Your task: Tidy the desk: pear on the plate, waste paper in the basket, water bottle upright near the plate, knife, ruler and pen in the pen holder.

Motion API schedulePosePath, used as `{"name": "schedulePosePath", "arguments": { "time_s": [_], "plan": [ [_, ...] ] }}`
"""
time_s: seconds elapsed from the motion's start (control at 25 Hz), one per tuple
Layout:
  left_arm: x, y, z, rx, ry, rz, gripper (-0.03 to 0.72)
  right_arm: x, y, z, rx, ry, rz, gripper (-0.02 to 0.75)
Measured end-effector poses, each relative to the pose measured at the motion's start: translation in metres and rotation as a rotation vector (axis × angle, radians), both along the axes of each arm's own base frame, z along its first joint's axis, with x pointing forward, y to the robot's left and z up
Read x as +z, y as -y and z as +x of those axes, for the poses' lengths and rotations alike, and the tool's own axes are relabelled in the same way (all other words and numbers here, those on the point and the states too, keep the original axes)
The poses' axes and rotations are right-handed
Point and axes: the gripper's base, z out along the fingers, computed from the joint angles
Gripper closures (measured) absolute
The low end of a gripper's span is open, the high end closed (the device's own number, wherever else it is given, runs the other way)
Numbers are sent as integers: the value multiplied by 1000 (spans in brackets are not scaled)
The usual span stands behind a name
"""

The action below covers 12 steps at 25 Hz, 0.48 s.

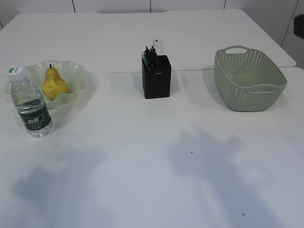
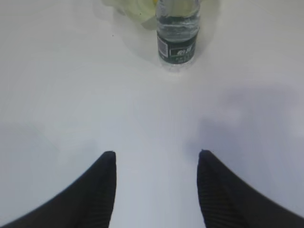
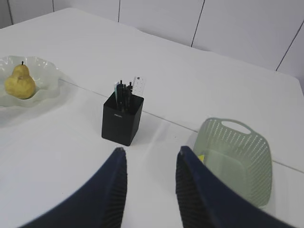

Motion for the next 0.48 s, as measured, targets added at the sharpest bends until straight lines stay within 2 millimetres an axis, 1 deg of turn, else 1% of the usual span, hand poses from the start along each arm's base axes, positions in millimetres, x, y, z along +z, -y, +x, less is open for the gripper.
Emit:
{"name": "schedulePosePath", "arguments": {
  "time_s": [0.12,0.2,0.32,0.4,0.48],
  "plan": [
    [-3,-1,-8,8,-61,4,304,1,3,-14,4,-41,4,444],
    [-1,-2,-14,9,-44,3,305,1,5,-22,8,-75,6,444],
    [11,-3,-31,7,79,-6,304,0,8,-37,13,-95,10,444],
    [19,-4,-48,7,174,-13,304,-4,11,-49,19,-99,31,444],
    [23,-5,-67,10,230,-18,304,-8,12,-62,28,-97,68,444]
  ]
}}
